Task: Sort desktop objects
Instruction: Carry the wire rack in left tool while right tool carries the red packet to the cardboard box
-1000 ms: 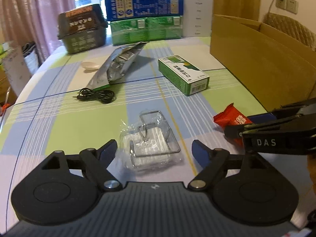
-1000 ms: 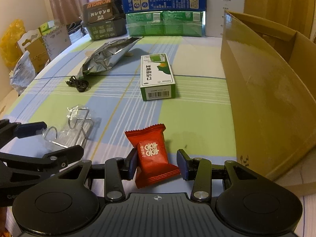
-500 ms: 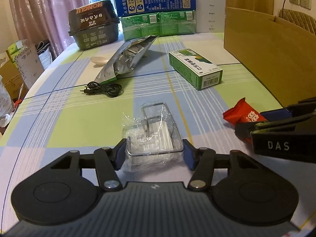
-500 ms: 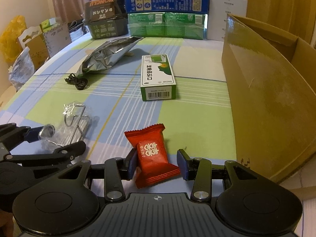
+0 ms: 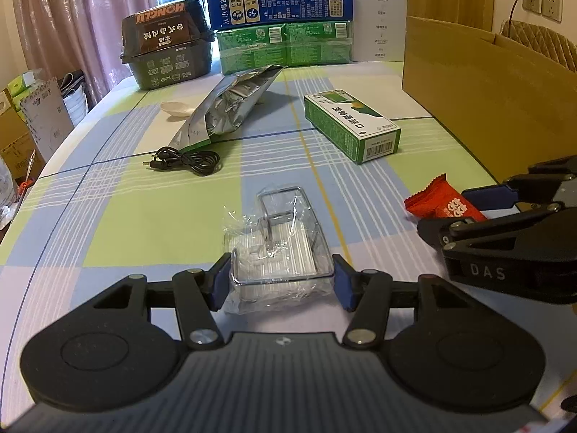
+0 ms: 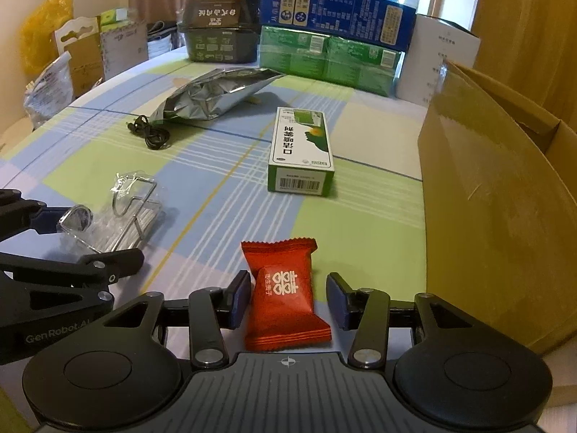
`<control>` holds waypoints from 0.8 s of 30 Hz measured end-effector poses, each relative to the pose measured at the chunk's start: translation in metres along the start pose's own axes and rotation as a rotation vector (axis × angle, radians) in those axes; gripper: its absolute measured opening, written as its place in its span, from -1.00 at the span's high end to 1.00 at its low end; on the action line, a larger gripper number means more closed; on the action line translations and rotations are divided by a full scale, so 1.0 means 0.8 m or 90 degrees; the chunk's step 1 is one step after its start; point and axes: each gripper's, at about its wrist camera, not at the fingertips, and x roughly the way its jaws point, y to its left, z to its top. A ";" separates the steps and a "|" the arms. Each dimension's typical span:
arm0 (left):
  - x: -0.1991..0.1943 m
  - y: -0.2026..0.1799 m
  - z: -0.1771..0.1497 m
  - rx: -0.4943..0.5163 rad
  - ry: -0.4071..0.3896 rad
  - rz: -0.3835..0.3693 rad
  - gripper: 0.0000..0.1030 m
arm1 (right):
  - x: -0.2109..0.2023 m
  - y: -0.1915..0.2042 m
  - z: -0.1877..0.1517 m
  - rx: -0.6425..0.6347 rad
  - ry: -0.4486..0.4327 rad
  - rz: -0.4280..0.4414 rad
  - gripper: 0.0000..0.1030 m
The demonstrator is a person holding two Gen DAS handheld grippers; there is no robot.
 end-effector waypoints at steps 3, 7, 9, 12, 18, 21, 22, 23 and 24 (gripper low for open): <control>-0.001 0.000 0.000 0.000 0.000 -0.002 -0.01 | -0.001 -0.002 0.000 0.016 0.006 0.010 0.43; -0.002 0.000 0.000 0.001 0.001 -0.004 -0.01 | -0.004 -0.005 -0.002 0.043 0.006 0.009 0.48; -0.004 0.000 0.000 0.001 0.001 -0.009 0.00 | -0.007 -0.009 -0.002 0.061 0.006 0.013 0.48; -0.009 -0.004 0.002 0.008 0.000 -0.019 0.00 | -0.013 -0.013 -0.003 0.079 0.007 0.020 0.48; -0.028 -0.008 0.011 -0.005 -0.007 -0.035 0.00 | -0.046 -0.009 -0.003 0.094 -0.016 0.024 0.48; -0.044 -0.009 0.013 -0.013 -0.007 -0.039 0.01 | -0.070 -0.009 0.000 0.105 -0.029 0.024 0.48; -0.050 -0.009 0.014 -0.017 -0.008 -0.040 0.01 | -0.079 -0.010 0.001 0.108 -0.033 0.023 0.48; -0.057 -0.010 0.015 -0.021 -0.009 -0.041 0.00 | -0.088 -0.010 0.002 0.110 -0.037 0.022 0.48; -0.065 -0.010 0.016 -0.024 -0.011 -0.042 0.00 | -0.096 -0.010 0.003 0.112 -0.039 0.022 0.48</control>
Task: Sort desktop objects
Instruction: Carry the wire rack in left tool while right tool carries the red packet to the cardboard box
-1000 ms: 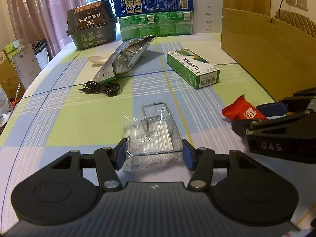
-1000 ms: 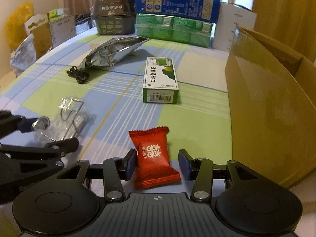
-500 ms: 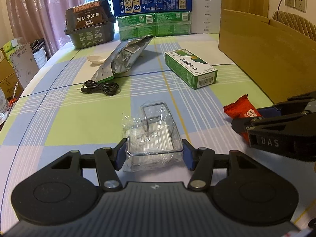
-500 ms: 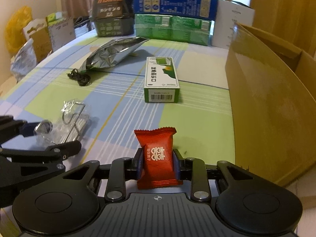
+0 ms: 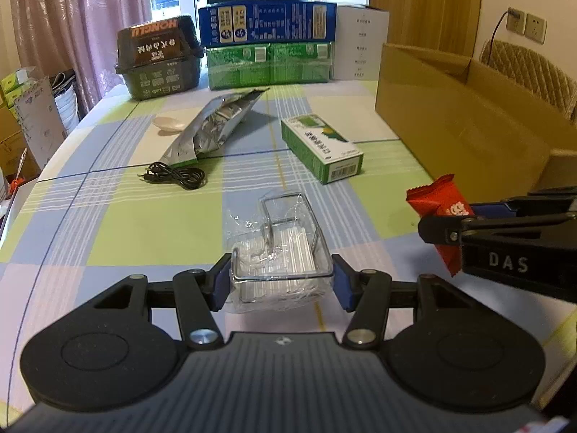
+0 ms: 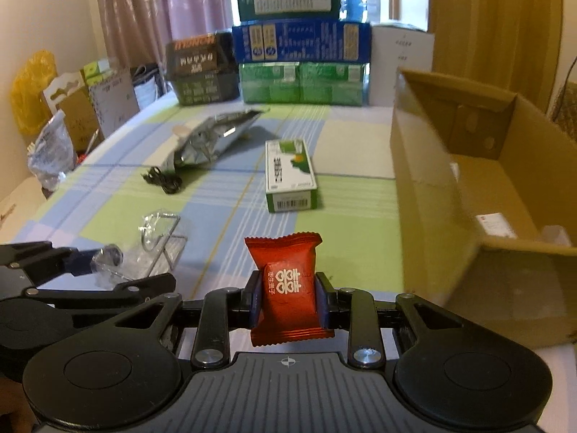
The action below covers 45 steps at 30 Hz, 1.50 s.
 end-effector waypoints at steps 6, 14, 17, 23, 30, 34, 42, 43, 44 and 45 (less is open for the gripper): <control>-0.046 -0.011 0.011 -0.003 -0.018 -0.003 0.01 | -0.055 0.000 0.007 0.020 -0.024 0.001 0.48; -0.097 -0.047 0.026 0.020 -0.045 -0.029 0.01 | -0.119 -0.019 0.024 0.035 -0.063 -0.017 0.48; -0.105 -0.066 0.034 0.033 -0.052 -0.044 0.01 | -0.135 -0.035 0.031 0.045 -0.065 -0.034 0.48; -0.115 -0.106 0.055 0.055 -0.069 -0.084 0.01 | -0.158 -0.076 0.043 0.065 -0.065 -0.078 0.48; -0.111 -0.146 0.081 0.072 -0.085 -0.121 0.01 | -0.178 -0.122 0.050 0.085 -0.075 -0.114 0.48; -0.106 -0.168 0.094 0.081 -0.094 -0.138 0.01 | -0.182 -0.149 0.049 0.096 -0.076 -0.125 0.48; -0.085 -0.206 0.127 0.105 -0.110 -0.168 0.01 | -0.182 -0.198 0.063 0.119 -0.088 -0.145 0.48; -0.080 -0.210 0.130 0.108 -0.110 -0.171 0.01 | -0.180 -0.203 0.065 0.121 -0.088 -0.145 0.48; -0.074 -0.215 0.133 0.111 -0.110 -0.175 0.01 | -0.178 -0.208 0.067 0.121 -0.089 -0.147 0.48; -0.066 -0.220 0.137 0.114 -0.107 -0.177 0.01 | -0.174 -0.212 0.069 0.121 -0.088 -0.148 0.48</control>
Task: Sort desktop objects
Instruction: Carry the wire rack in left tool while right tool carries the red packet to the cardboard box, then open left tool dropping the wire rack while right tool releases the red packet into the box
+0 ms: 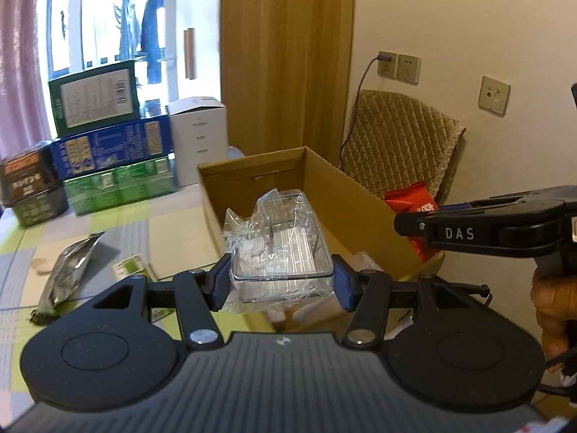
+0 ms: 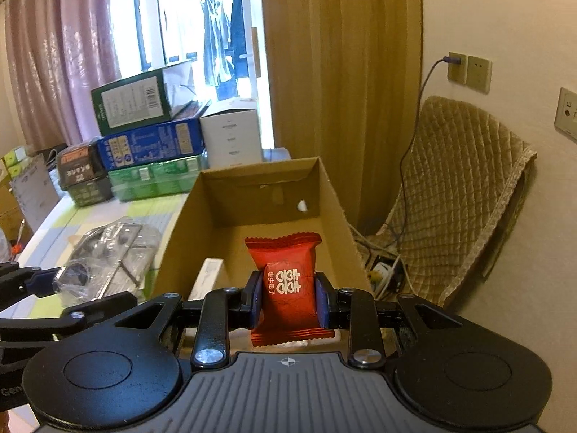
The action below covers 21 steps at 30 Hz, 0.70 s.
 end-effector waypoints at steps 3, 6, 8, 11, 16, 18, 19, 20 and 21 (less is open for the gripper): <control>0.021 -0.005 0.003 0.002 0.008 -0.007 0.01 | 0.015 -0.008 0.006 0.004 0.008 0.002 0.48; 0.038 -0.010 0.003 0.008 0.017 -0.016 0.01 | 0.029 -0.014 0.008 0.005 0.016 0.003 0.48; 0.048 -0.010 0.002 0.009 0.022 -0.019 0.01 | 0.038 -0.017 0.010 0.006 0.020 0.003 0.48; 0.065 -0.009 0.002 0.007 0.026 -0.024 0.00 | 0.049 -0.021 0.011 0.008 0.024 0.002 0.48; 0.094 -0.007 0.006 0.021 0.029 -0.034 -0.10 | 0.062 -0.025 0.013 0.010 0.031 -0.003 0.48; 0.090 -0.002 0.006 0.021 0.019 -0.031 -0.10 | 0.063 -0.027 0.012 0.010 0.031 -0.004 0.48; 0.086 0.000 0.005 0.022 0.016 -0.028 -0.10 | 0.063 -0.027 0.011 0.010 0.031 -0.005 0.48; 0.083 0.004 0.004 0.020 0.015 -0.025 -0.10 | 0.064 -0.027 0.010 0.010 0.032 -0.005 0.48; 0.079 0.008 0.002 0.015 0.015 -0.022 -0.10 | 0.066 -0.027 0.009 0.010 0.034 -0.006 0.48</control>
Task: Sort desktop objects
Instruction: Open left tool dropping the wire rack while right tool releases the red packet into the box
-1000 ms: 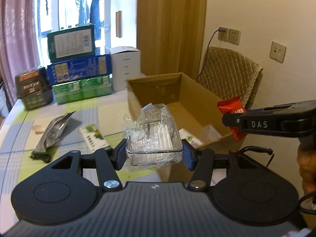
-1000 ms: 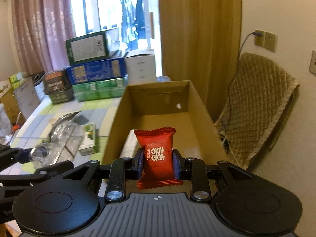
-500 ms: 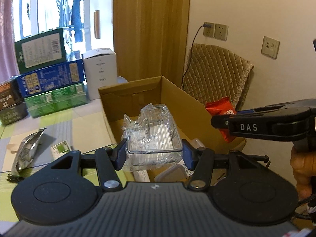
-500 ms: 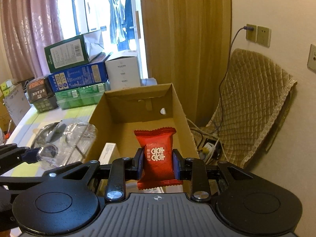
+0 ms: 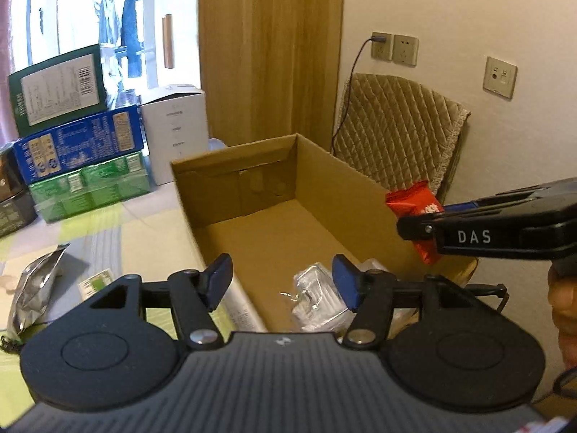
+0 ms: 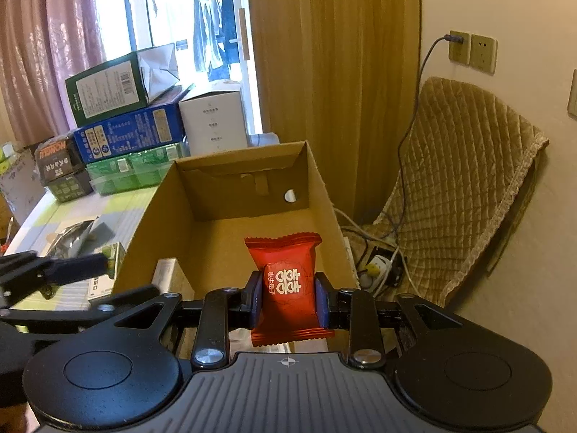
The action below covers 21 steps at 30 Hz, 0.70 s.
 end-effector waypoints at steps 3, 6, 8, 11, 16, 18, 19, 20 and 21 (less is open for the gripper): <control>-0.011 0.010 -0.007 -0.014 0.000 0.010 -0.10 | 0.003 0.001 -0.002 0.000 0.004 0.002 0.48; -0.021 0.017 -0.014 -0.026 -0.001 0.018 -0.10 | 0.005 0.006 -0.001 -0.001 0.003 0.009 0.48; -0.026 0.021 -0.016 -0.032 -0.001 0.020 -0.10 | 0.006 0.009 0.002 -0.002 -0.003 0.019 0.48; -0.035 0.029 -0.019 -0.046 -0.001 0.024 -0.10 | 0.006 0.011 0.009 0.008 -0.019 0.037 -0.13; -0.053 0.040 -0.028 -0.064 -0.003 0.037 -0.14 | -0.013 0.007 0.011 0.026 -0.047 0.036 -0.33; -0.058 0.044 -0.033 -0.071 -0.001 0.043 -0.16 | -0.022 0.006 0.006 0.033 -0.048 0.034 -0.33; -0.062 0.046 -0.036 -0.071 -0.001 0.046 -0.16 | -0.026 0.006 0.003 0.036 -0.048 0.032 -0.33; -0.067 0.048 -0.039 -0.073 0.000 0.051 -0.16 | -0.030 0.006 0.000 0.040 -0.047 0.031 -0.34; -0.071 0.050 -0.042 -0.075 0.000 0.054 -0.17 | -0.035 0.006 -0.003 0.044 -0.048 0.031 -0.35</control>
